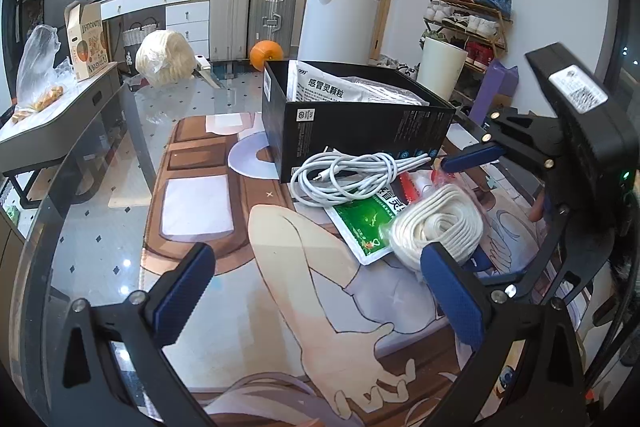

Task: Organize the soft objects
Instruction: 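Move the right gripper to the second bag of coiled white rope, then grasp the coiled white rope bag with the right gripper and lift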

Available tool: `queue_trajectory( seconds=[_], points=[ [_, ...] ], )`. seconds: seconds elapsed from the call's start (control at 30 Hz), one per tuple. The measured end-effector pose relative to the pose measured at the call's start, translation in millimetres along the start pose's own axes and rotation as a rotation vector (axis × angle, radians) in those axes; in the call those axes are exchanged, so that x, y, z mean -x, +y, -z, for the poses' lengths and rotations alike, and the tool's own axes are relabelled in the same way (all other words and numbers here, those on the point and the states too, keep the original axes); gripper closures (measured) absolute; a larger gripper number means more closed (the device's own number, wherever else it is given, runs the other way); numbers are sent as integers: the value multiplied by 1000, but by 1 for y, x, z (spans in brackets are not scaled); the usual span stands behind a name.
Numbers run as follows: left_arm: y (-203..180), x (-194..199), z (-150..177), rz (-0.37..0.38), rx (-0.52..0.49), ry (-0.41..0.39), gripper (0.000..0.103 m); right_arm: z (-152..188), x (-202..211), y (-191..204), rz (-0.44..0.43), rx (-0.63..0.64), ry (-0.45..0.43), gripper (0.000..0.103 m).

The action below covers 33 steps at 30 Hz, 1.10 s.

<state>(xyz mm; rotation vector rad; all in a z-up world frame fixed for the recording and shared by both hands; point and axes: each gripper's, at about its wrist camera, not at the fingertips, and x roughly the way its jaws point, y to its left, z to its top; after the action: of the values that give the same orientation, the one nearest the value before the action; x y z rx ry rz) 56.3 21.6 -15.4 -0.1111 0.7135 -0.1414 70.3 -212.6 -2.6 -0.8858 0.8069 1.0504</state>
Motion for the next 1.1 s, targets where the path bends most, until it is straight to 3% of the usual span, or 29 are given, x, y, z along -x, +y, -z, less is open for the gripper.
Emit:
queue_trajectory(
  seconds=[0.2,0.53,0.9,0.97,1.1],
  points=[
    [1,-1,0,2,5,3,0,8,6,3,-60,22,31,1],
    [3,-1,0,9,18,6,0,0,20,4,-28,77,-5,1],
    [4,-2,0,13,22,8,0,-12,-3,4,-124,123,61,1],
    [4,-2,1,16,24,8,0,-11,-3,2,-131,114,55,2],
    [5,-3,1,20,27,13,0,-6,4,2,-122,111,35,14]
  ],
)
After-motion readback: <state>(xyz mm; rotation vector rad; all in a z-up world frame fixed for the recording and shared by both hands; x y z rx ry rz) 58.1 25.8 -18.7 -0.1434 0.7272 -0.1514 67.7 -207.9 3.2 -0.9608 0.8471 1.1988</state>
